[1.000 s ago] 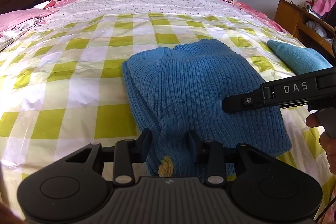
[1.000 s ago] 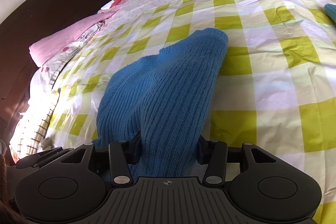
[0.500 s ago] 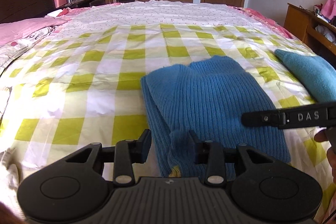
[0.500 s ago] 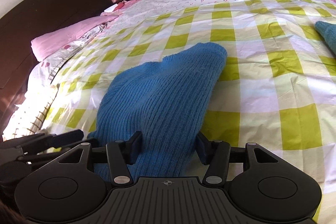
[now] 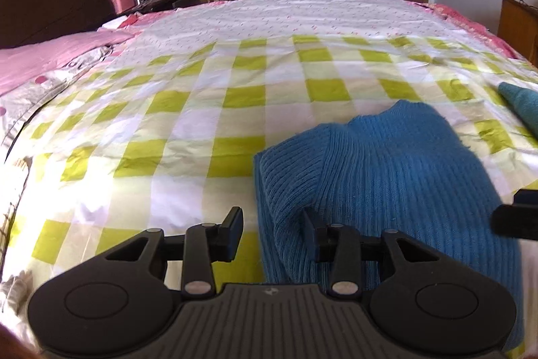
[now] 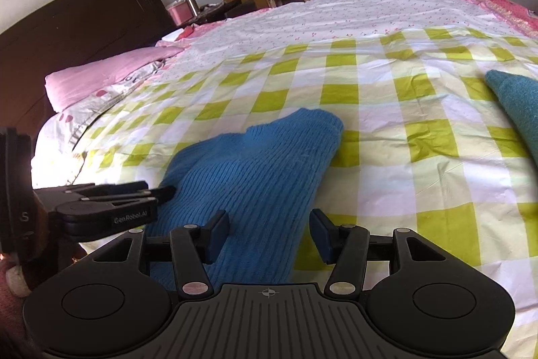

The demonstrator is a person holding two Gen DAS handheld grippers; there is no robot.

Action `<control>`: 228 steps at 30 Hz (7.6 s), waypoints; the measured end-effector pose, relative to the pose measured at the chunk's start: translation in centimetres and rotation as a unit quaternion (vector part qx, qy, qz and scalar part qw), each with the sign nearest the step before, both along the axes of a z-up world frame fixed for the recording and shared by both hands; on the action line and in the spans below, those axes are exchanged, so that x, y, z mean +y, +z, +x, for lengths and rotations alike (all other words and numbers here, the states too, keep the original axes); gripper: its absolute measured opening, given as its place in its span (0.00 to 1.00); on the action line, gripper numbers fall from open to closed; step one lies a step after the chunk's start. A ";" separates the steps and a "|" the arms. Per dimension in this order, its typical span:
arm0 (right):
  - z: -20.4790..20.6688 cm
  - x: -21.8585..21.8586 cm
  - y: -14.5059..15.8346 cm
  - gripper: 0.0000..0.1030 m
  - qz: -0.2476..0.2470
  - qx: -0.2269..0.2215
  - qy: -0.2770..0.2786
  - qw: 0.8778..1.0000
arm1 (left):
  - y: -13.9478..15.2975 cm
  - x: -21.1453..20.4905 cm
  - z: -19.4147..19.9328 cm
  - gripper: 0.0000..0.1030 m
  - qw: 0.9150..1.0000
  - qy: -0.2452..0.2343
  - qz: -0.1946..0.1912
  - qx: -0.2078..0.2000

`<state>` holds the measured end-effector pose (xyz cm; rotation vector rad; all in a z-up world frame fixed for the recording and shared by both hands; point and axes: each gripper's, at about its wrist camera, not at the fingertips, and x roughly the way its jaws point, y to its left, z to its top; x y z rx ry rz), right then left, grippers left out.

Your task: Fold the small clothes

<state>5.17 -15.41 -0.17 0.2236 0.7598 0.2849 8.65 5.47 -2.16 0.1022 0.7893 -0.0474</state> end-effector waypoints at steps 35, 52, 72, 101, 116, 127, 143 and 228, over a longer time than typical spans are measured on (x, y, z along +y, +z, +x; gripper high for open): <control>-4.4 3.6 -1.2 0.51 -0.074 0.023 0.019 0.997 | -1.0 1.4 -9.5 0.43 0.998 -0.008 0.054 0.008; -8.1 3.8 -2.1 0.52 -0.102 0.011 -0.015 0.995 | -0.5 0.5 -12.4 0.49 0.998 -0.005 0.063 -0.032; -9.7 4.4 -1.8 0.52 -0.090 -0.003 -0.018 0.996 | -0.7 -0.3 -13.6 0.73 0.998 -0.006 0.060 -0.025; -12.2 5.3 -2.8 0.52 -0.094 0.018 -0.023 0.995 | -0.3 -0.3 -15.8 0.91 1.000 -0.012 0.017 -0.008; -12.4 5.3 -3.2 0.52 -0.098 0.025 -0.024 0.995 | -0.7 -0.2 -16.0 0.91 1.000 -0.014 0.008 0.009; -12.4 5.3 -3.4 0.52 -0.103 0.029 -0.025 0.994 | -0.8 -0.1 -16.0 0.91 1.000 -0.013 0.006 0.015; -12.3 5.4 -3.8 0.52 -0.106 0.037 -0.026 0.993 | -1.1 -0.4 -15.9 0.90 1.000 -0.012 0.012 0.020; -12.9 5.9 -3.1 0.52 -0.130 0.012 -0.025 0.991 | -1.0 -0.5 -16.3 0.89 1.000 -0.008 0.016 0.004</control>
